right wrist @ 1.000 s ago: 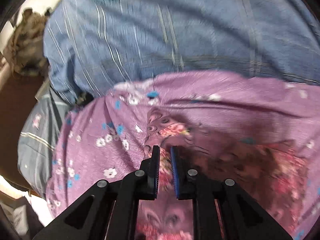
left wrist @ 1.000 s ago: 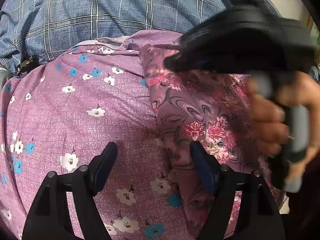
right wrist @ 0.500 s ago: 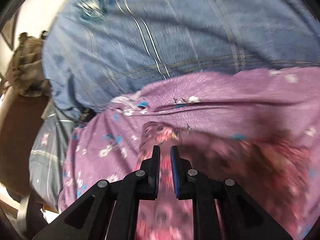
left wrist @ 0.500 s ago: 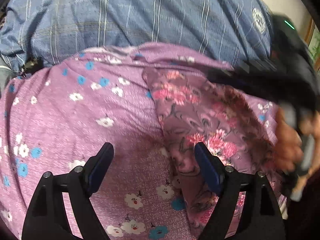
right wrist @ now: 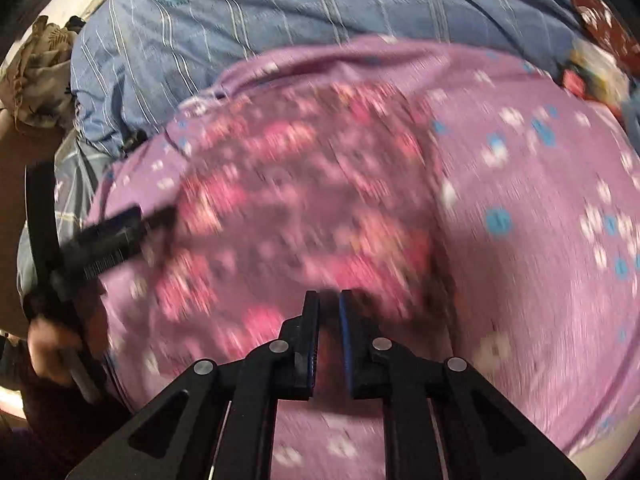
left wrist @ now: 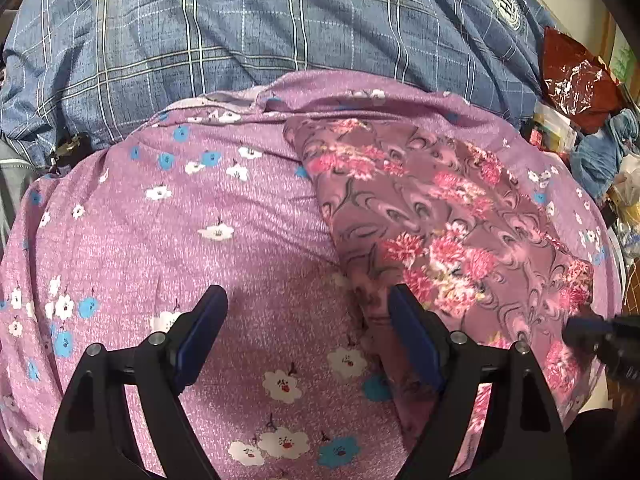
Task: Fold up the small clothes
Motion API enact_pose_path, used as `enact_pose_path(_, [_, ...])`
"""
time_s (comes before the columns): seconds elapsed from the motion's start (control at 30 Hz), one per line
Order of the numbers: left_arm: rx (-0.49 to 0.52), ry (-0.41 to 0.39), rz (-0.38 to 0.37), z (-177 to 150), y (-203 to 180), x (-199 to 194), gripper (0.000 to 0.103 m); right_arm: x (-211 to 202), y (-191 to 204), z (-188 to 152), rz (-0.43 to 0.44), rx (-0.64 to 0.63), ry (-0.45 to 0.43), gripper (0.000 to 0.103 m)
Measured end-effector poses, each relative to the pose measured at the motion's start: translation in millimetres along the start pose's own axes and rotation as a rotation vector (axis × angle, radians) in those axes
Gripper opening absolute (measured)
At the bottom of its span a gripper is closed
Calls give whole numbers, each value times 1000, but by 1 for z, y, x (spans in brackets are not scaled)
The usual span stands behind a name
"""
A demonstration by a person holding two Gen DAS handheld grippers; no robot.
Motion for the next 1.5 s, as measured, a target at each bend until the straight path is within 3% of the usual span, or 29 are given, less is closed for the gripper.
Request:
enact_pose_path(0.17, [13,-26,-21,1,0,-12,83,-9,-6,-13,-44,-7,35,12])
enact_pose_path(0.37, [15,-6,-152,-9,-11,-28,83,-19,-7,5,-33,14,-109,16])
enact_pose_path(0.43, [69,27,-145,-17,-21,-23,83,3,-18,4,-83,23,-57,14])
enact_pose_path(0.5, [122,57,-123,-25,-29,-17,84,12,-25,5,-67,65,-45,15])
enact_pose_path(0.6, [127,45,-135,-21,-30,-19,83,4,-20,23,-50,59,-61,15])
enact_pose_path(0.73, [41,34,-144,-11,-19,-20,83,11,-13,64,-53,52,-105,19])
enact_pose_path(0.87, [67,26,-115,-8,-20,-16,83,48,-22,113,-82,132,-123,19])
enact_pose_path(0.97, [100,44,-102,-12,-24,-9,84,93,-40,132,-153,193,-44,14])
enact_pose_path(1.1, [94,35,-106,-11,-22,-12,83,93,-38,144,-136,208,-63,20])
enact_pose_path(1.33, [115,16,-80,-14,-25,-15,84,71,33,142,94,90,-83,20])
enact_pose_path(1.5, [119,15,-84,-14,-25,-15,84,101,77,139,106,15,-35,21])
Point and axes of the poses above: each gripper's, at about its wrist camera, not at the fingertips, and x roughly the way its jaws point, y to its left, z to its top, the point moved 4 cm from there along x, roughly the way its jaws point, and after that the axes turned 5 degrees about -y, right-handed, at the moved point
